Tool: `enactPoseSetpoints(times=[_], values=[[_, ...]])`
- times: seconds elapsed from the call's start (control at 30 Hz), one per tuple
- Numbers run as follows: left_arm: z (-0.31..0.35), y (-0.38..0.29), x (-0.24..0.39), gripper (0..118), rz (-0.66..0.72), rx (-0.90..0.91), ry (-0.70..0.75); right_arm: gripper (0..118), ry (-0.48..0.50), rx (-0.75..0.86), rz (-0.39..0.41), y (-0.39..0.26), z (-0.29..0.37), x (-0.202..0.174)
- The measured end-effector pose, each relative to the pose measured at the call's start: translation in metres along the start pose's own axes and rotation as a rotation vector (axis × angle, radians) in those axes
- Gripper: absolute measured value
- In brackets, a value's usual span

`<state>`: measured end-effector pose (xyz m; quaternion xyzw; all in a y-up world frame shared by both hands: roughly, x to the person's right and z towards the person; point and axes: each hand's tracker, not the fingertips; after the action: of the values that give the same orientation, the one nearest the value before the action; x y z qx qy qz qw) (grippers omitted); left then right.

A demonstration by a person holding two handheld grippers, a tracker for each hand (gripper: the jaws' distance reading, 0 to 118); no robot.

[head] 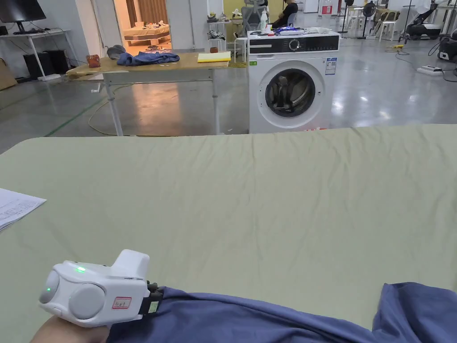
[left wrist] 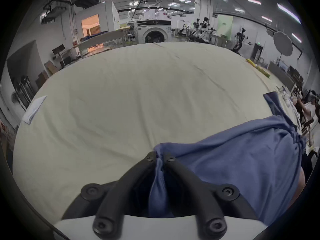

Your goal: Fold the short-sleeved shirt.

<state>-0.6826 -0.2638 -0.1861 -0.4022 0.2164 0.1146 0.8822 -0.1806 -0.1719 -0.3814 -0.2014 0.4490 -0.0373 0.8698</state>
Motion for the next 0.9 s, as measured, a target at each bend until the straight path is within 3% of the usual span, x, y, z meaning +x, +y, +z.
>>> enactPoseSetpoints(times=[0.1, 0.2, 0.3, 0.37, 0.4, 0.43, 0.5, 0.53, 0.6, 0.67, 0.73, 0.77, 0.83, 0.9], values=[[0.012, 0.001, -0.001, 0, -0.017, 0.029, 0.014, 0, 0.015, 0.011, 0.028, 0.003, 0.003, 0.008], [0.037, 0.008, -0.003, 0, 0.009, 0.147, 0.052, 0, -0.003, -0.008, -0.002, 0.021, -0.007, 0.036], [0.067, 0.023, -0.006, 0, -0.014, 0.212, 0.067, 0, -0.002, -0.166, -0.109, 0.039, -0.039, 0.075], [0.084, 0.03, 0.001, 0, -0.072, 0.232, 0.109, 0, 0.002, -0.339, -0.228, 0.043, -0.067, 0.099], [0.09, 0.03, 0.001, 0, -0.088, 0.234, 0.116, 10, -0.003, -0.349, -0.278, 0.041, -0.078, 0.108], [0.095, 0.03, 0.0, 0, -0.087, 0.234, 0.114, 35, 0.006, -0.418, -0.276, 0.039, -0.092, 0.116], [0.102, 0.031, 0.0, 0, -0.077, 0.232, 0.119, 111, -0.038, -0.55, -0.237, 0.035, -0.118, 0.124], [0.104, 0.03, -0.001, 0, -0.068, 0.23, 0.13, 118, -0.067, -0.588, -0.202, 0.03, -0.129, 0.125], [0.107, 0.026, -0.003, 0, -0.057, 0.228, 0.139, 113, -0.117, -0.598, -0.137, 0.025, -0.151, 0.13], [0.106, 0.023, -0.006, 0, -0.049, 0.221, 0.14, 111, -0.203, -0.648, -0.138, 0.021, -0.173, 0.133], [0.103, 0.019, -0.004, 0, -0.038, 0.199, 0.135, 96, -0.217, -0.742, -0.149, 0.007, -0.181, 0.139], [0.101, 0.018, -0.006, 0, -0.041, 0.189, 0.138, 96, -0.214, -0.763, -0.109, 0.003, -0.184, 0.134], [0.098, 0.014, -0.005, 0, -0.044, 0.176, 0.142, 96, -0.229, -0.771, 0.073, 0.003, -0.182, 0.114], [0.096, 0.012, -0.007, 0, -0.026, 0.164, 0.137, 90, -0.19, -0.811, 0.153, 0.004, -0.177, 0.095]])
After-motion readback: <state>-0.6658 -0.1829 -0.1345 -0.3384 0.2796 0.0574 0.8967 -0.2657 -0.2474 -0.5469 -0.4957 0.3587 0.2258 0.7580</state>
